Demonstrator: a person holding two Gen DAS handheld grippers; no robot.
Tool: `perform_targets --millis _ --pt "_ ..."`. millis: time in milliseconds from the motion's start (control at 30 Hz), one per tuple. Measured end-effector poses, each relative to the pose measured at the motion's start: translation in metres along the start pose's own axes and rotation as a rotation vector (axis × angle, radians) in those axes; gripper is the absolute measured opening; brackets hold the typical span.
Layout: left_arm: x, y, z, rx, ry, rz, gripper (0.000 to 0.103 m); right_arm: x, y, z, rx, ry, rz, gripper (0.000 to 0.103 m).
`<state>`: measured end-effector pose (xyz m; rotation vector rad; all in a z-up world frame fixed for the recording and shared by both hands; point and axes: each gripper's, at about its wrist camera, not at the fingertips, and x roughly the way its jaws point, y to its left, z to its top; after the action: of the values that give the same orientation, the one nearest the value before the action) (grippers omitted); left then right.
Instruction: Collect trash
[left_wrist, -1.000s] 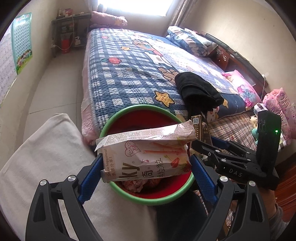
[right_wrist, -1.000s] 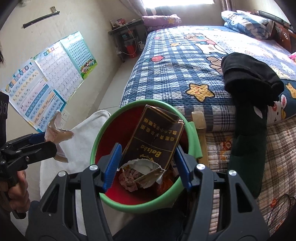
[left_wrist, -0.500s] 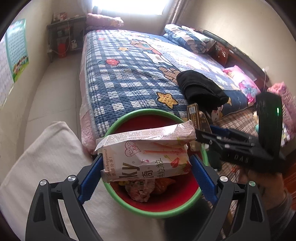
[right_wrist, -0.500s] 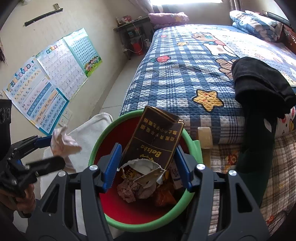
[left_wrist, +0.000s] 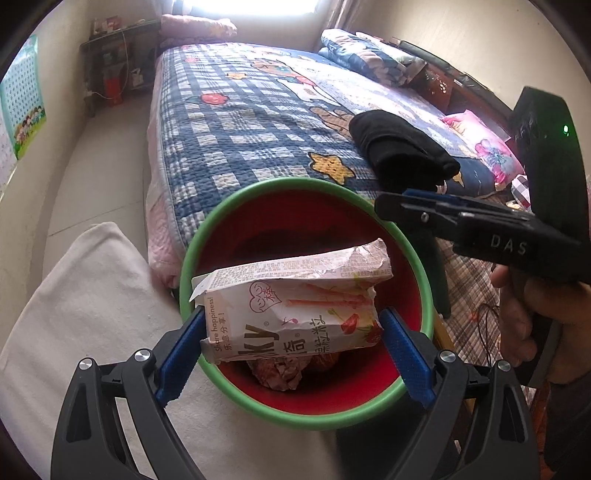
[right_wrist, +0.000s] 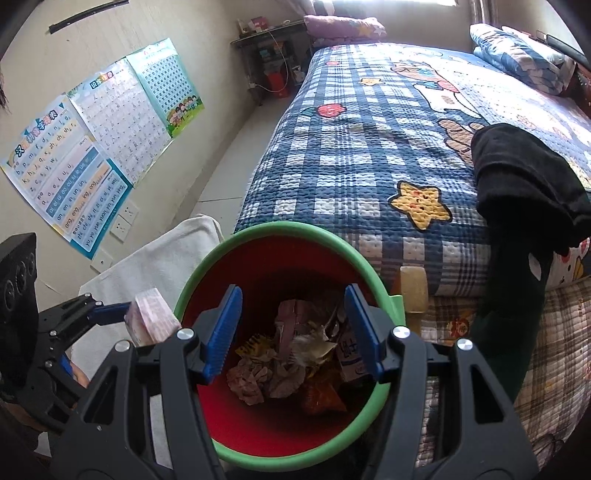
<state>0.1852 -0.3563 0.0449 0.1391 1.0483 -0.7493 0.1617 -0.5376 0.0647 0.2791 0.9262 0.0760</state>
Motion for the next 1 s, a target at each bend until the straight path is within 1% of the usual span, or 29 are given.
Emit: perform_targets --millis 33,67,100,133,167,233,267,300,433,567,700,833,933,1000 --pt "0.000 -0.001 0.000 0.006 -0.001 -0.003 0.088 0.000 0.002 0.001 -0.001 0.001 0.000 0.056" --pt "0.000 -0.002 0.001 0.013 -0.002 -0.010 0.088 0.000 0.004 0.001 -0.007 0.002 -0.001 0.059" --pt "0.000 -0.003 0.002 0.015 -0.001 -0.015 0.088 -0.001 0.007 0.001 -0.013 0.004 -0.004 0.072" --pt "-0.001 -0.002 0.002 0.016 0.004 -0.018 0.088 -0.002 0.009 0.002 -0.016 -0.002 -0.013 0.079" --pt "-0.002 -0.003 0.001 0.020 0.013 -0.011 0.089 -0.005 0.011 0.003 -0.014 -0.015 -0.022 0.089" --pt "-0.006 -0.001 -0.003 0.025 0.011 0.001 0.094 -0.013 0.015 0.003 -0.011 -0.032 -0.025 0.092" --pt "-0.010 0.000 -0.006 0.022 0.004 0.000 0.095 -0.016 0.019 0.003 -0.012 -0.036 -0.031 0.097" --pt "-0.015 0.003 -0.011 0.013 0.000 -0.005 0.095 -0.019 0.021 0.002 -0.011 -0.043 -0.039 0.098" --pt "-0.030 0.011 -0.024 -0.011 -0.003 -0.025 0.095 -0.029 0.030 -0.003 0.009 -0.054 -0.052 0.098" --pt "-0.053 0.019 -0.044 -0.028 -0.038 0.008 0.095 -0.039 0.051 -0.013 -0.007 -0.059 -0.060 0.098" --pt "-0.084 0.035 -0.067 -0.068 -0.085 0.087 0.095 -0.047 0.082 -0.027 -0.043 -0.065 -0.065 0.098" --pt "-0.121 0.050 -0.091 -0.133 -0.162 0.207 0.095 -0.060 0.113 -0.041 -0.055 -0.119 -0.082 0.098" --pt "-0.151 0.064 -0.113 -0.195 -0.243 0.295 0.095 -0.069 0.143 -0.053 -0.097 -0.160 -0.091 0.098" --pt "-0.168 0.072 -0.129 -0.216 -0.278 0.359 0.095 -0.073 0.164 -0.063 -0.126 -0.180 -0.076 0.098"
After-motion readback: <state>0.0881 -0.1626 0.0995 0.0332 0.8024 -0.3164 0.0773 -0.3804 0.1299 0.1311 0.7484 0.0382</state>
